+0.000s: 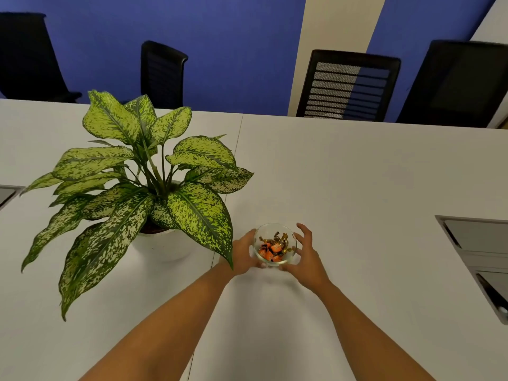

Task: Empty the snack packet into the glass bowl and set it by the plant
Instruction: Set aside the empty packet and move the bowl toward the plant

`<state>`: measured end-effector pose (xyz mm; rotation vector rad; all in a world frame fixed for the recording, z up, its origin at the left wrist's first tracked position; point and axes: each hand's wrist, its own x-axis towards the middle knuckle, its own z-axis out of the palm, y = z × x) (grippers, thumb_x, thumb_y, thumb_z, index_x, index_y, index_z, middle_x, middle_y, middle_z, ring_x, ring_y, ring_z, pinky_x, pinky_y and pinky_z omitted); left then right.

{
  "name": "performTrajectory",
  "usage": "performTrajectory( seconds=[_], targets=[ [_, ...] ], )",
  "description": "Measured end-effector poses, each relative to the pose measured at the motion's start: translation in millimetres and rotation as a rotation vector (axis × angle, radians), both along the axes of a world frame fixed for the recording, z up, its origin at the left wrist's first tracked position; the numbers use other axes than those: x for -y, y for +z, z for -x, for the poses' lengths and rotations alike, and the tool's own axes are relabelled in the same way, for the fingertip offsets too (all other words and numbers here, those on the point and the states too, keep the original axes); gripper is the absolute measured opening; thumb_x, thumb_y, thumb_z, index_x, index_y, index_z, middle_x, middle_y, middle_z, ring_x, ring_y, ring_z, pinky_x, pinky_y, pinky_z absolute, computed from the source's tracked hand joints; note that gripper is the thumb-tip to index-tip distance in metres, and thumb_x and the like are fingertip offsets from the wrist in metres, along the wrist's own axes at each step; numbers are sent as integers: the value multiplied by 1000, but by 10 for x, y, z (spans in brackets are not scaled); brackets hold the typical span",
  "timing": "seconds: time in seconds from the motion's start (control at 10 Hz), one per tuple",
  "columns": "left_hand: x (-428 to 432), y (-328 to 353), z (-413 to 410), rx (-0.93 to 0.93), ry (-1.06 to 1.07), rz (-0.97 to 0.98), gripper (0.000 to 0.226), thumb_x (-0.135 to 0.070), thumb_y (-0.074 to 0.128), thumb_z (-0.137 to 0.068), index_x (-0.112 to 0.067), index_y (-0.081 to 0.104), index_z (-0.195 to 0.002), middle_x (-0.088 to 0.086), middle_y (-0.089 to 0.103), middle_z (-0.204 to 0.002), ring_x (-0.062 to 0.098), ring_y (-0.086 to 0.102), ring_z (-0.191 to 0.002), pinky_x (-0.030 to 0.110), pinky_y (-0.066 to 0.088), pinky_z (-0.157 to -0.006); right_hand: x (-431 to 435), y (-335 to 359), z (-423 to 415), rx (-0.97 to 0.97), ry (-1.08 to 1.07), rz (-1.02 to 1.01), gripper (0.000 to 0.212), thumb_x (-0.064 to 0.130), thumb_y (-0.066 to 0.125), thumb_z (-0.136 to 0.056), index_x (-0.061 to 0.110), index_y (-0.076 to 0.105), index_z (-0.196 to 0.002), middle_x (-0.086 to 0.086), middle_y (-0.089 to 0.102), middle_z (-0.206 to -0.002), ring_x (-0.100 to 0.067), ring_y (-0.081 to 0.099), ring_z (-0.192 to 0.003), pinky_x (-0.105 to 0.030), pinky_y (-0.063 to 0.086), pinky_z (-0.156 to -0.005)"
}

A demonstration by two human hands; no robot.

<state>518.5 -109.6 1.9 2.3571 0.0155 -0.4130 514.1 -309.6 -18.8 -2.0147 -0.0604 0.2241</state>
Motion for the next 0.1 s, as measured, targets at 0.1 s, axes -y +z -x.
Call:
performTrajectory(
  seconds=[0.1],
  targets=[
    [80, 221, 97, -27, -20, -81, 119, -41, 81, -71, -8, 0, -153, 13, 23, -159, 30, 26, -144, 29, 27, -107, 26, 119, 93, -37, 53, 210, 130, 15, 91, -61, 43, -2, -148, 0, 23, -160, -30, 40, -138, -40, 44, -103]
  ],
)
